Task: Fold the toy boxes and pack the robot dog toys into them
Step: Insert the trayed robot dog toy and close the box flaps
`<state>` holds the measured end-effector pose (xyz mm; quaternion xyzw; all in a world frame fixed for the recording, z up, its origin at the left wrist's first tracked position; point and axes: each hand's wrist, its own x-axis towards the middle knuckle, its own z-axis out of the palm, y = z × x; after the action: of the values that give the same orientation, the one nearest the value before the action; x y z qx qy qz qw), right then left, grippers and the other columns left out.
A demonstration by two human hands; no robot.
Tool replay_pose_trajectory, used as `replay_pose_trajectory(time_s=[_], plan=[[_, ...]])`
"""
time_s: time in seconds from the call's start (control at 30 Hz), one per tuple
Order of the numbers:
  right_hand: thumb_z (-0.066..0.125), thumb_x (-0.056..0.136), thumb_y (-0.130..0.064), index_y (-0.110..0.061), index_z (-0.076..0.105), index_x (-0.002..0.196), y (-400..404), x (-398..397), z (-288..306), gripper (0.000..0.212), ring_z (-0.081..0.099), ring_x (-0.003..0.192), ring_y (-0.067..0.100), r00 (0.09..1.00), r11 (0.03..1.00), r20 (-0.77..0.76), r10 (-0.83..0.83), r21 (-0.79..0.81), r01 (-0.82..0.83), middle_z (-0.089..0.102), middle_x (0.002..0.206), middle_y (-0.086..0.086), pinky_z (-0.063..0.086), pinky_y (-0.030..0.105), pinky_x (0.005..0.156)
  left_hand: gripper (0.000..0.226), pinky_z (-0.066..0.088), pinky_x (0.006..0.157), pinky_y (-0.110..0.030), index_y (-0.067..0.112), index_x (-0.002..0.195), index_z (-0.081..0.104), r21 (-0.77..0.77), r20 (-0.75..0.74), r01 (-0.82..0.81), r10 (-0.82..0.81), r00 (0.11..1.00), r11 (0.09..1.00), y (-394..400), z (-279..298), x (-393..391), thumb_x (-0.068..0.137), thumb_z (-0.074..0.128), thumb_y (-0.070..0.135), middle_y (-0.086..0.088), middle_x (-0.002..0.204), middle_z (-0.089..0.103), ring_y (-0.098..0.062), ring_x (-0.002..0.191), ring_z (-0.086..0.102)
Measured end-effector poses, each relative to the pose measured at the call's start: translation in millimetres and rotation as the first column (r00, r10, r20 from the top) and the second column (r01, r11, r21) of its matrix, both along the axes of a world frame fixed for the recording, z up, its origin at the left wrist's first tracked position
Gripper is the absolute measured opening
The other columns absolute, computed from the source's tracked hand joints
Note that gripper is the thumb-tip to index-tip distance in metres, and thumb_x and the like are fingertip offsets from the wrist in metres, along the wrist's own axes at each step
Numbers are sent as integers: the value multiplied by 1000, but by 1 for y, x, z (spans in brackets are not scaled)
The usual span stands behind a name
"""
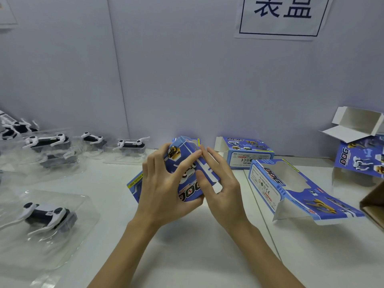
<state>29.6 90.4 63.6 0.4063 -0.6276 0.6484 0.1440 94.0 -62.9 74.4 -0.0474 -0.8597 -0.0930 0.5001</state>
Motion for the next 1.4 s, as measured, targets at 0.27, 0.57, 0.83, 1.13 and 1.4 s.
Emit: replay_pose_trajectory(time_s=[0.27, 0.57, 0.83, 1.13, 1.4], plan=[[53, 105, -50, -48, 42, 154, 7, 2, 5, 51, 36, 150, 14, 998, 996, -60, 3, 85, 2, 37, 160, -15, 63, 28, 85, 85, 36, 110, -41, 31, 144, 52, 25, -5, 25, -25, 1000, 999, 0, 1, -1, 71, 79, 63, -15, 151, 37, -33, 136, 40], [48, 107, -27, -39, 58, 144, 10, -2, 12, 40, 60, 133, 23, 988, 998, 143, 63, 3, -64, 61, 144, -10, 64, 43, 86, 84, 23, 117, -27, 38, 153, 47, 31, 4, 52, -53, 999, 998, 0, -1, -6, 78, 73, 67, -16, 156, 37, -30, 143, 36], [44, 108, -38, -50, 47, 150, 8, 4, 14, 44, 44, 146, 14, 975, 985, 149, 167, 27, -173, 43, 159, -14, 61, 28, 88, 80, 23, 118, -29, 37, 149, 49, 60, -33, 55, -53, 998, 997, 3, -3, -4, 78, 74, 63, -20, 156, 36, -33, 144, 36], [47, 107, -31, -34, 47, 155, 11, 7, 14, 48, 38, 151, 17, 964, 974, 156, 215, 32, -222, 41, 161, -14, 60, 38, 97, 79, 34, 111, -48, 35, 144, 46, 35, -24, 45, -45, 999, 998, -1, -3, -2, 77, 73, 67, -21, 153, 36, -38, 141, 39], [64, 102, -27, -35, 63, 142, 29, -2, 33, 41, 51, 141, 21, 896, 949, 340, 287, 30, -315, 57, 150, -11, 62, 38, 91, 60, 33, 101, -50, 38, 120, 51, 167, -57, 73, -64, 996, 983, 15, 5, -4, 76, 68, 77, -9, 156, 30, -27, 140, 38]])
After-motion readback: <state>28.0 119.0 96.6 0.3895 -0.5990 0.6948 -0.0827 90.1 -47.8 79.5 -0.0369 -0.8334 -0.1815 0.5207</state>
